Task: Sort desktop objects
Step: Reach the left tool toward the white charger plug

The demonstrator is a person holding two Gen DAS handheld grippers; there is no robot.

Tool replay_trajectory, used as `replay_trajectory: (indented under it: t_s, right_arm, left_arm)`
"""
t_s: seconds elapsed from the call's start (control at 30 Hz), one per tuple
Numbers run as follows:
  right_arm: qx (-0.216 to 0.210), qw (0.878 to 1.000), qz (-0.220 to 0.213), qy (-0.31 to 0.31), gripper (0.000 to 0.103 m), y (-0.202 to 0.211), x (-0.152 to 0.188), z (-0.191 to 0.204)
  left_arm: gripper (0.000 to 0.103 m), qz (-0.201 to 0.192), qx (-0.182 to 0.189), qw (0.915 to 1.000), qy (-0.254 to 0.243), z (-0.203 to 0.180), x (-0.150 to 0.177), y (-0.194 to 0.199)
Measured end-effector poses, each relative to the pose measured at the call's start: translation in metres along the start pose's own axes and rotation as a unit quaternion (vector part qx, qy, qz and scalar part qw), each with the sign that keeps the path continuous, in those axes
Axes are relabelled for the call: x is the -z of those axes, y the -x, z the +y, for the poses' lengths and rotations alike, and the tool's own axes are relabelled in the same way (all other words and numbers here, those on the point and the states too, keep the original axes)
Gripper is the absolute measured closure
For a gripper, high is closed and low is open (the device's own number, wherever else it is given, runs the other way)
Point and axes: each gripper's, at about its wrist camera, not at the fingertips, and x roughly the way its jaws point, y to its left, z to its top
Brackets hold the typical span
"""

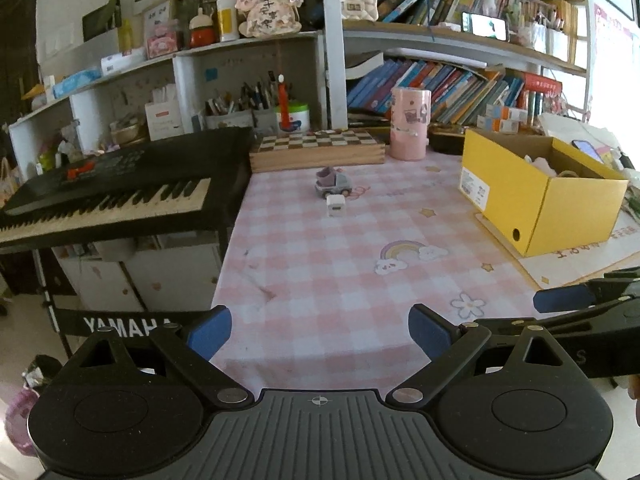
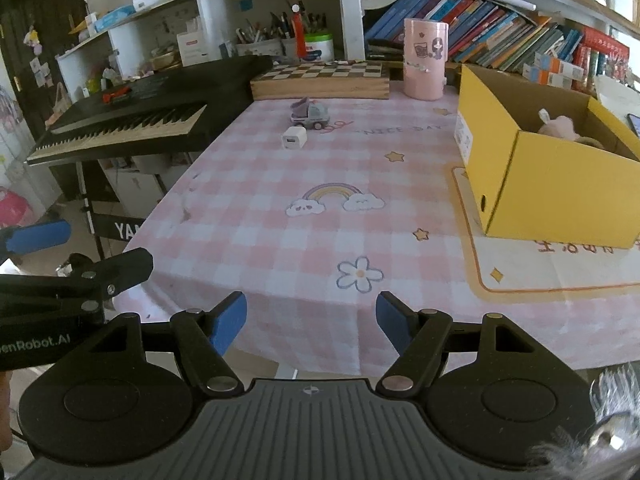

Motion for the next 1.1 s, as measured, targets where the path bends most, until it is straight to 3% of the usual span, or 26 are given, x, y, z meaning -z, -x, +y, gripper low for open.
replay_trajectory:
  t_s: [0.7, 1.1]
  right_arm:
    - [-0.028, 0.999, 0.001, 0.022, 0.032, -0.065, -0.076, -0.03]
    - [-0.057, 0.998, -0.003, 0.042, 0.032, -0.096, -0.115, -0.047]
  left_arm:
    - [0.006, 0.01, -0.03, 0.9993, 0.021, 0.001, -0.053, -0.071]
    - [0.006, 0.008, -0.065, 0.9973, 0.034, -0.003, -0.077, -0.098]
